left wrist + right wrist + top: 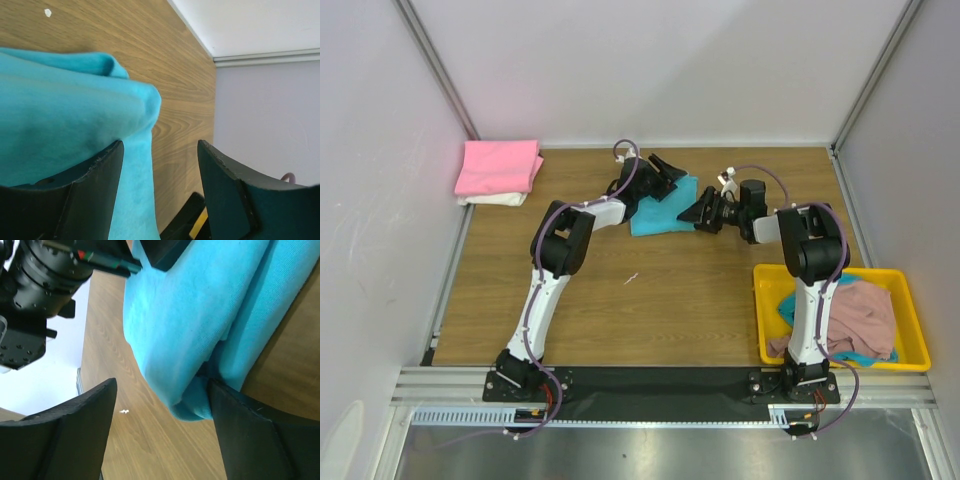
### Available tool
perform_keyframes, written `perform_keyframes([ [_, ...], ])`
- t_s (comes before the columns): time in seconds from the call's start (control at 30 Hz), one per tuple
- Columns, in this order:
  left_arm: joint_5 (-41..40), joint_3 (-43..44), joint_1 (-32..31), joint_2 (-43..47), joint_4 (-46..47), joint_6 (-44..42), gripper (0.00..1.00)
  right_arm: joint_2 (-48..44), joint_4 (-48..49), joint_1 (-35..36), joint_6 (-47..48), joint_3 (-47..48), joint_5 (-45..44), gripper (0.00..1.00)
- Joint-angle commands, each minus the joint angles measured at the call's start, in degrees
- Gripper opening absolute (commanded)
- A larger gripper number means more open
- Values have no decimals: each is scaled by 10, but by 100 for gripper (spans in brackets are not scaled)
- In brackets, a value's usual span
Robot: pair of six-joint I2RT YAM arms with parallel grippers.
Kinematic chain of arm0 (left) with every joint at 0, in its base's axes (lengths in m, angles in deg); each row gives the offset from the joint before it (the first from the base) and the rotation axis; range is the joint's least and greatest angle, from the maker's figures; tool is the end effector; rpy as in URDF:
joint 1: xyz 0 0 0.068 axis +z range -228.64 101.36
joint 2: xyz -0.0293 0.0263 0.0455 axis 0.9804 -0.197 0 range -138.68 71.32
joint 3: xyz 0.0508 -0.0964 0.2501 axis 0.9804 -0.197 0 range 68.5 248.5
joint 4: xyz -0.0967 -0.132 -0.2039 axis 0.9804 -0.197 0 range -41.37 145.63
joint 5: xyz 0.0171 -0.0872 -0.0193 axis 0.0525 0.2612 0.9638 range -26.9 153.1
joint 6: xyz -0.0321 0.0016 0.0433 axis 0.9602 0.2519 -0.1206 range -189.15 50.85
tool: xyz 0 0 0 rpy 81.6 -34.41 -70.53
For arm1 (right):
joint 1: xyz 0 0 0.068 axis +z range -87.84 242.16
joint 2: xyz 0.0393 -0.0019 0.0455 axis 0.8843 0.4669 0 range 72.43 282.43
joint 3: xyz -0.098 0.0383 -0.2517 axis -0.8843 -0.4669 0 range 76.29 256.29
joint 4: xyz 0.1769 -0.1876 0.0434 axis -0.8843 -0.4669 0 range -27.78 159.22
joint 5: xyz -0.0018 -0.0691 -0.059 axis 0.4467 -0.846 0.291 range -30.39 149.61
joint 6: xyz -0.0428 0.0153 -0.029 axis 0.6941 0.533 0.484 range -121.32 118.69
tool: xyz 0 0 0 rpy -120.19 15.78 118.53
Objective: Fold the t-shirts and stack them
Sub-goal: Fold the tshirt
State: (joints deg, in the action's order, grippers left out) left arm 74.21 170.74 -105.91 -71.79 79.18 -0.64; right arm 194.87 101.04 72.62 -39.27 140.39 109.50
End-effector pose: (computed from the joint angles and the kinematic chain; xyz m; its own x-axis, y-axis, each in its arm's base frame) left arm 0.4944 -0.2626 0.1246 -0.6675 -0.6831 -0.2963 -0.0216 0.4155 -0.9093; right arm 0.4159 0.1045 0.1160 -0.8320 0.2494 -0.4956 -0.3528 0.4516 0.8195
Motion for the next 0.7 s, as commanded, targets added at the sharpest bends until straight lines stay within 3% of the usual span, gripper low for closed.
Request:
perform_keyframes([
  [0.0,-15,21,-3,-2,-2,-9,66,-32,7,6,7,-27,-4,76],
  [0.13,-20,27,-3,-3,-19,-21,66,-60,-32,7,24,-54,-57,62],
  [0.17,-21,27,-3,-3,-20,-22,66,-71,-66,8,30,-55,-72,53],
  [0.23,-22,29,-3,-3,-25,-29,66,-80,-99,9,44,-53,-110,42],
  [0.43,-23,38,-3,-7,-37,-45,66,-98,-175,21,53,-50,-167,29],
  [0.5,-22,40,-3,-9,-40,-48,66,-97,-178,22,44,-49,-178,18],
  [0.67,-14,42,-3,-9,-47,-65,66,-82,-185,24,39,-40,-169,16],
])
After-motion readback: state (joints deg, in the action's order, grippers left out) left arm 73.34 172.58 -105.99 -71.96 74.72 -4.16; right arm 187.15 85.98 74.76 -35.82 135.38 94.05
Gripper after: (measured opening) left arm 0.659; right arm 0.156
